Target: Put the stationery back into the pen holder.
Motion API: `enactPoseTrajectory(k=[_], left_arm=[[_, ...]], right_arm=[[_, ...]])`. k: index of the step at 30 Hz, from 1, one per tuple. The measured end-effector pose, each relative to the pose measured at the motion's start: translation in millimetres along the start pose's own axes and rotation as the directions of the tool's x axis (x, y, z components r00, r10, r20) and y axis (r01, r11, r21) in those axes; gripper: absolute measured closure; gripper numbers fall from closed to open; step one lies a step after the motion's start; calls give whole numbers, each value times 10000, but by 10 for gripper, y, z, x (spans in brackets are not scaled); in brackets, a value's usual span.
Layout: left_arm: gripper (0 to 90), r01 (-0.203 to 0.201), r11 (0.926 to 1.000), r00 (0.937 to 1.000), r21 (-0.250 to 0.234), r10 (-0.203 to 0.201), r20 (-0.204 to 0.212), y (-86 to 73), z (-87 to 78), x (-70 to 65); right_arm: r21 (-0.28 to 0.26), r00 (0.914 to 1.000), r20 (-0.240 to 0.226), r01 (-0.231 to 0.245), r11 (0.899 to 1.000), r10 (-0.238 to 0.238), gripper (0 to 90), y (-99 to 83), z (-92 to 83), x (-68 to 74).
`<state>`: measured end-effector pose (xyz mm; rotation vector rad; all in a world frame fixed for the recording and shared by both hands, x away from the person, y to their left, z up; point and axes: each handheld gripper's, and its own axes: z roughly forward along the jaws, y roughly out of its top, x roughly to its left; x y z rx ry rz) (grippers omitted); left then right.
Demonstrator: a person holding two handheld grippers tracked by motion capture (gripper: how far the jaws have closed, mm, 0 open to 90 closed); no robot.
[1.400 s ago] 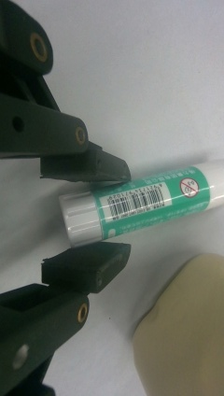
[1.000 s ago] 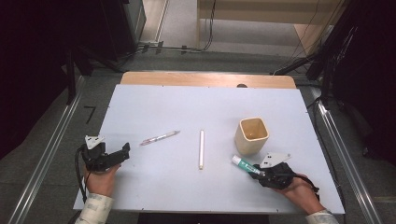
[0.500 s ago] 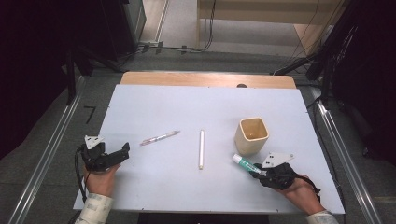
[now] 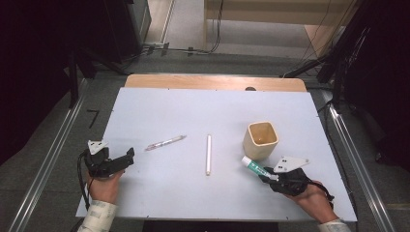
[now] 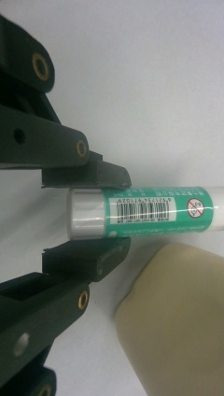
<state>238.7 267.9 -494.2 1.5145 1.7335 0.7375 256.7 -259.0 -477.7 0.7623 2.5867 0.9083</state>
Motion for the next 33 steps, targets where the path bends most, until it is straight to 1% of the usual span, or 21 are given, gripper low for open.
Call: enactPoseTrajectory(k=[7,12,17,18,20,28,33], left_arm=[[38,-5,10000,10000,2,5,-16,0,2,-2],[38,-25,10000,10000,25,25,-18,0,1,-1],[38,-27,10000,10000,28,27,-23,0,2,-1],[38,-26,10000,10000,27,26,-19,0,1,-1],[38,-31,10000,10000,32,32,-32,0,1,-2],[38,-12,10000,10000,32,12,-24,0,5,-4],[38,-14,10000,10000,38,14,-20,-1,5,-4]], right_arm=[[-323,9999,56,-93,9994,95,641,48,-75,6],[-634,9998,56,-189,9978,193,641,99,-146,15],[-831,9996,101,-271,9962,280,640,140,-205,12],[-899,9996,134,-233,9957,246,641,147,-215,10],[-968,9993,153,-316,9948,332,641,162,-244,7],[-1278,9984,348,-400,9910,448,641,214,-331,-23],[-1440,9982,421,-362,9889,427,640,253,-362,-38]])
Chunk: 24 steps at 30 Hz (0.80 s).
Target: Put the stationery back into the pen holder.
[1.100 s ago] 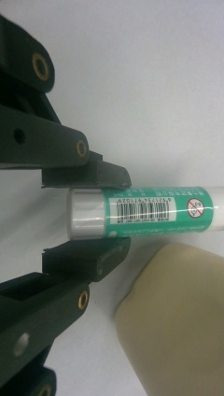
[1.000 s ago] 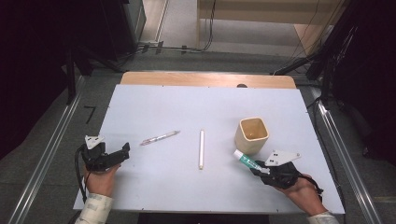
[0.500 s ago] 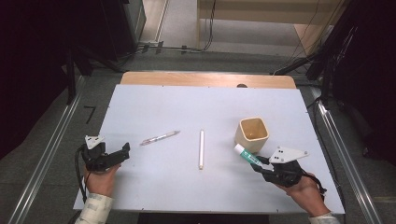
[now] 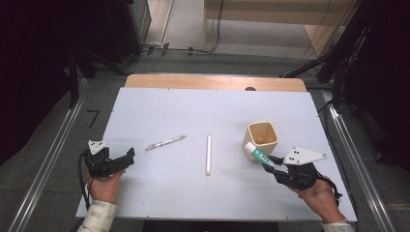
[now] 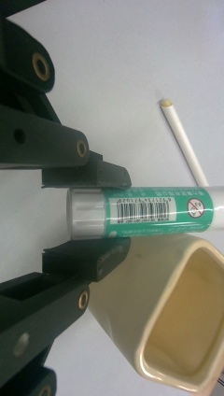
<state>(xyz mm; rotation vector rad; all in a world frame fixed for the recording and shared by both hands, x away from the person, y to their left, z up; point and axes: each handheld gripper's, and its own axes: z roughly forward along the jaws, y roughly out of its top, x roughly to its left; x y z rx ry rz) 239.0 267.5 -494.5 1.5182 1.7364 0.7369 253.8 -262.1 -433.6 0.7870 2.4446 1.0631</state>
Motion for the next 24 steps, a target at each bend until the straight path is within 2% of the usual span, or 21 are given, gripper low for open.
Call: enactPoseTrajectory(k=[11,24], left_arm=[[37,16,10000,10000,-22,-16,1,0,-1,3],[38,40,10000,10000,-40,-40,18,2,1,3]], right_arm=[[-280,9988,401,-256,9993,268,640,120,-17,-102],[-461,9970,597,-459,9979,486,640,237,-4,-169]])
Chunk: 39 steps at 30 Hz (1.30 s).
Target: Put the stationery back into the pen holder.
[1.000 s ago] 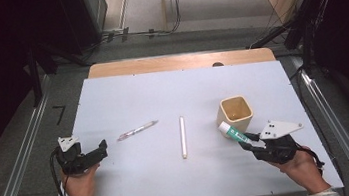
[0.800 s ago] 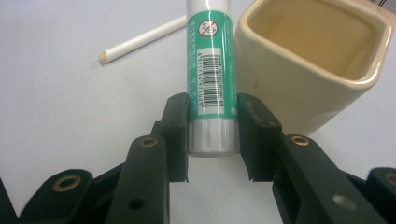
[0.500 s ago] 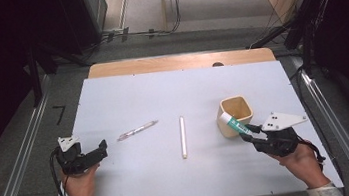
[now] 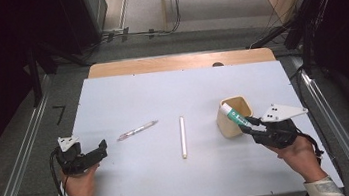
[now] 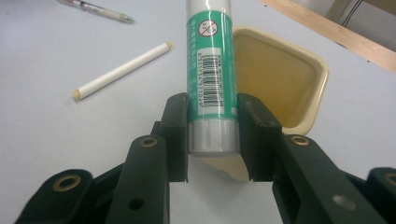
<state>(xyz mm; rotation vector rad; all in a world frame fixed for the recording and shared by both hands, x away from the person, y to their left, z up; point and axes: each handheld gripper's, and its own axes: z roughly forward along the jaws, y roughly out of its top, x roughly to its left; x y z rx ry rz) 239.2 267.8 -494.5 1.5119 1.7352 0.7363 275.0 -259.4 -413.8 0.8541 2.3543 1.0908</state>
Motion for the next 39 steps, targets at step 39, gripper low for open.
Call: enactPoseTrajectory(k=[39], left_arm=[[38,-2,10000,10000,6,2,-8,1,1,2]], right_arm=[[47,9940,555,-950,9955,946,639,188,254,-290]])
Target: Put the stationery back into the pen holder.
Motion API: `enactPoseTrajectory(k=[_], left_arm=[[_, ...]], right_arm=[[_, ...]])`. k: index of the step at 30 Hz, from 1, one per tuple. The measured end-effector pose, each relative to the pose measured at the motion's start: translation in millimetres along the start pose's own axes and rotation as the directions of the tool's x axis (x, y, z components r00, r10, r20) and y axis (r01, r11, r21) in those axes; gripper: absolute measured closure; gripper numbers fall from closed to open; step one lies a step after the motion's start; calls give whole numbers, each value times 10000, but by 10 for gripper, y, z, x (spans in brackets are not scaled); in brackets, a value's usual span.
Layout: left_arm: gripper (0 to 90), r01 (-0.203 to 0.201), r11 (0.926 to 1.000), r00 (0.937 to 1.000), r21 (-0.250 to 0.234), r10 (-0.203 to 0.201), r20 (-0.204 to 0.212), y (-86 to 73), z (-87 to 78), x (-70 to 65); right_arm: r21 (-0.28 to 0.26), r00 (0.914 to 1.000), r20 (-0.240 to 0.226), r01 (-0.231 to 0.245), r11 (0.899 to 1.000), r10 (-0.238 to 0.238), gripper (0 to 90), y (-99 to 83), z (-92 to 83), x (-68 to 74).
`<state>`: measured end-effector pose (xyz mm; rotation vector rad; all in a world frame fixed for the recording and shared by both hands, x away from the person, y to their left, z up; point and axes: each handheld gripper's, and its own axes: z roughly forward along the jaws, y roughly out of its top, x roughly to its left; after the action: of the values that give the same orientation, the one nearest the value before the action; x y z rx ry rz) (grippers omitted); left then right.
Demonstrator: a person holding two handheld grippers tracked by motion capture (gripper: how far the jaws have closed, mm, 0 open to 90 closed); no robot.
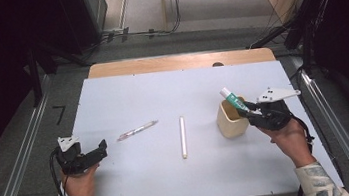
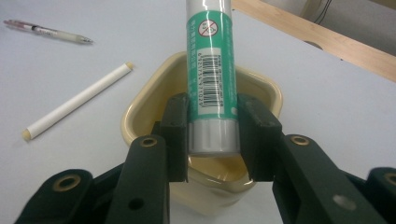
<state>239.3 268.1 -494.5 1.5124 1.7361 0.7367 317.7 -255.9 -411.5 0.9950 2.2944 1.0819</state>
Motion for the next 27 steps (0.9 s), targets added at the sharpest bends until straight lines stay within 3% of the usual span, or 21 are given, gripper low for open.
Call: enactPoseTrajectory(k=[22,27], left_arm=[[38,-10,10000,10000,23,10,14,0,1,-1],[38,-4,10000,10000,21,4,21,-1,3,-3]], right_arm=[[414,9999,33,-157,9990,156,631,-9,132,-14],[282,9999,-42,-162,9995,164,568,-6,123,-12]])
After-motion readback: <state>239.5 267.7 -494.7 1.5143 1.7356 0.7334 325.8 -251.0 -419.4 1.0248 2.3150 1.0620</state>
